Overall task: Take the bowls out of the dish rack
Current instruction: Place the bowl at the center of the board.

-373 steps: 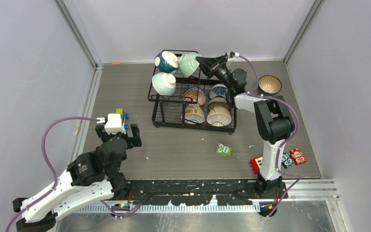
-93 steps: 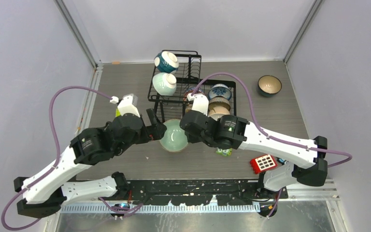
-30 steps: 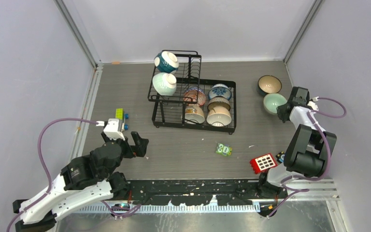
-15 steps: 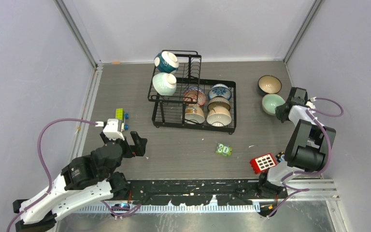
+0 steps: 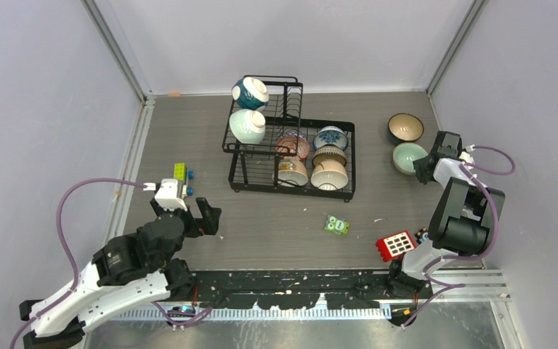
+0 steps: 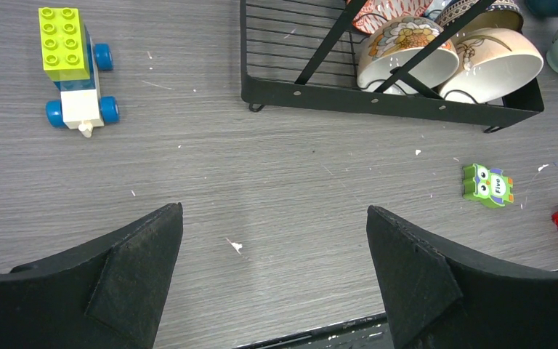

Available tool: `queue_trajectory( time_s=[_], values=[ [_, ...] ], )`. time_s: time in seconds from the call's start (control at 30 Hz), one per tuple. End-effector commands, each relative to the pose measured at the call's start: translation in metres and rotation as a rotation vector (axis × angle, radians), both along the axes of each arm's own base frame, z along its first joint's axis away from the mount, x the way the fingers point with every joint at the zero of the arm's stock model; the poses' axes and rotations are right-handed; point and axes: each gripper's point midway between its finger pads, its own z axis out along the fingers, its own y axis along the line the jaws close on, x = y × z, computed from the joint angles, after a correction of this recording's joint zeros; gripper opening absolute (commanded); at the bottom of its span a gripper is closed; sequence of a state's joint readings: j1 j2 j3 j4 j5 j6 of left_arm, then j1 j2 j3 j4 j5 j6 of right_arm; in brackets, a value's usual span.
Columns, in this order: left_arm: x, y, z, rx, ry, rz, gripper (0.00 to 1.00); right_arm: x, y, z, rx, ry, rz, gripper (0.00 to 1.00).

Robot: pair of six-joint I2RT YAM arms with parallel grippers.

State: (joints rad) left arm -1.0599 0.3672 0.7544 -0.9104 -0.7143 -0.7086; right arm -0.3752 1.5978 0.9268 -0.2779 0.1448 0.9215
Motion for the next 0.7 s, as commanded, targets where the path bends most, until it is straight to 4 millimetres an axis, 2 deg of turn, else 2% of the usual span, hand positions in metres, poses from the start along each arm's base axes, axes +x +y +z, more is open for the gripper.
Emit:
queue_trajectory(
  time_s=[0.0,0.13,0.27,0.43,0.53,0.67],
  values=[
    [0.003,0.002,0.001,-0.016,-0.008,0.031,0.98,0.013,-0.009,0.022,-0.043,-0.075,-0.007,0.33],
    [0.003,0.001,0.001,-0.016,-0.007,0.027,0.98,0.012,-0.008,0.024,-0.042,-0.08,-0.006,0.42],
    [0.003,0.0,0.001,-0.015,-0.004,0.023,0.98,0.012,-0.006,0.033,-0.051,-0.089,-0.001,0.58],
    [0.003,-0.003,0.001,-0.015,-0.005,0.012,0.98,0.012,0.0,0.061,-0.096,-0.105,0.012,0.75],
    [0.002,-0.004,0.001,-0.015,-0.001,0.005,0.98,0.01,0.005,0.085,-0.124,-0.123,0.021,0.82],
    [0.004,-0.003,0.003,-0.021,-0.008,0.02,0.98,0.004,0.019,0.128,-0.186,-0.136,0.056,0.93]
  ],
)
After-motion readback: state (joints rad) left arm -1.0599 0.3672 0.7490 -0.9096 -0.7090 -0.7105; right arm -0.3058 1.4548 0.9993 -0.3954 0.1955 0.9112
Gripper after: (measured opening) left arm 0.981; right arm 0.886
